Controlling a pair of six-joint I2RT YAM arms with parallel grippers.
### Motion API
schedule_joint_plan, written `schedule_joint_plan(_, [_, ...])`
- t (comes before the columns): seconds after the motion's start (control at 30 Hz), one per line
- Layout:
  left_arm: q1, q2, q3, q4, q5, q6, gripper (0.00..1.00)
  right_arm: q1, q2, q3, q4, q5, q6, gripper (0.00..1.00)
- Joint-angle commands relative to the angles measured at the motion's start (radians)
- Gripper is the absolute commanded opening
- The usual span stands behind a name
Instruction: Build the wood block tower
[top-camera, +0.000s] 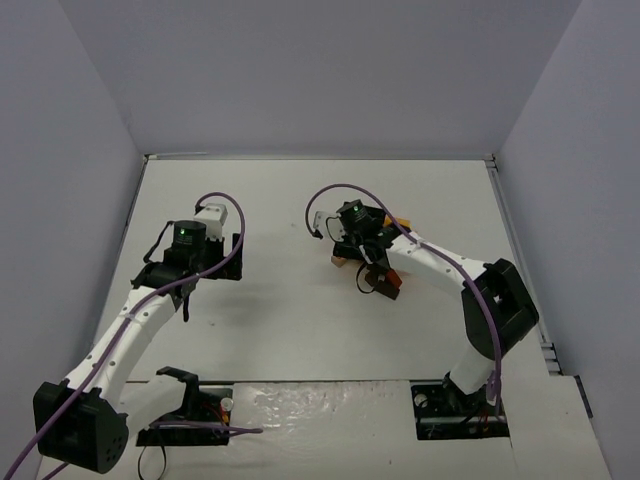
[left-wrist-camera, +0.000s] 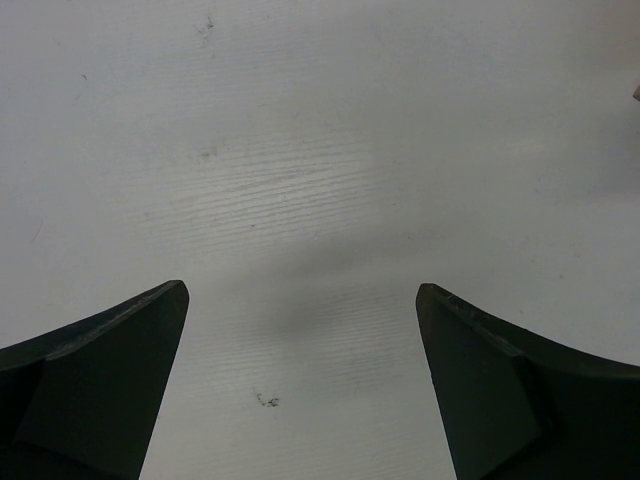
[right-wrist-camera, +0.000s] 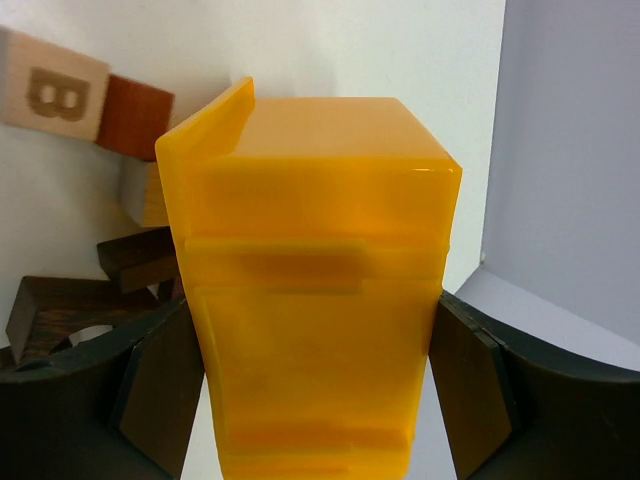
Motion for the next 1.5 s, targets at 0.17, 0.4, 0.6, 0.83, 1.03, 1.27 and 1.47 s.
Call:
schedule_joint_plan(0.17, [-0.007,-0.017,0.054,0.028,0.010,-0.011,0.97,-0.307,-0.093,0.207,0.023,-0.169,0.329,0.00])
schedule_joint_plan(0.4, [-0.011,-0.018,0.054,0.023,0.012,-0.011,0.97,-0.701,-0.025,0.309,-0.007,-0.760,0.756,0.00])
schedule_joint_plan(0.6, [-0.017,-0.015,0.057,0.019,0.010,-0.007,0.97,-0.874,0.136,0.334,-0.003,-1.177,0.980,0.00])
schedule_joint_plan(0.83, [-0.020,-0.014,0.060,0.013,0.010,-0.004,0.97,-0.945,0.320,0.342,-0.004,-1.394,1.097,0.03])
schedule_joint_plan(1.03, [-0.020,-0.011,0.061,0.013,0.011,-0.001,0.97,-0.966,0.310,0.355,-0.006,-1.235,1.069,0.50])
schedule_joint_plan(1.27, [-0.020,-0.005,0.063,0.015,0.014,-0.001,0.97,-0.975,0.236,0.375,-0.009,-1.022,1.005,0.96])
schedule_joint_plan(1.47, [-0.020,0.000,0.064,0.014,0.017,-0.001,0.97,-0.966,0.147,0.371,-0.014,-0.817,0.934,1.00])
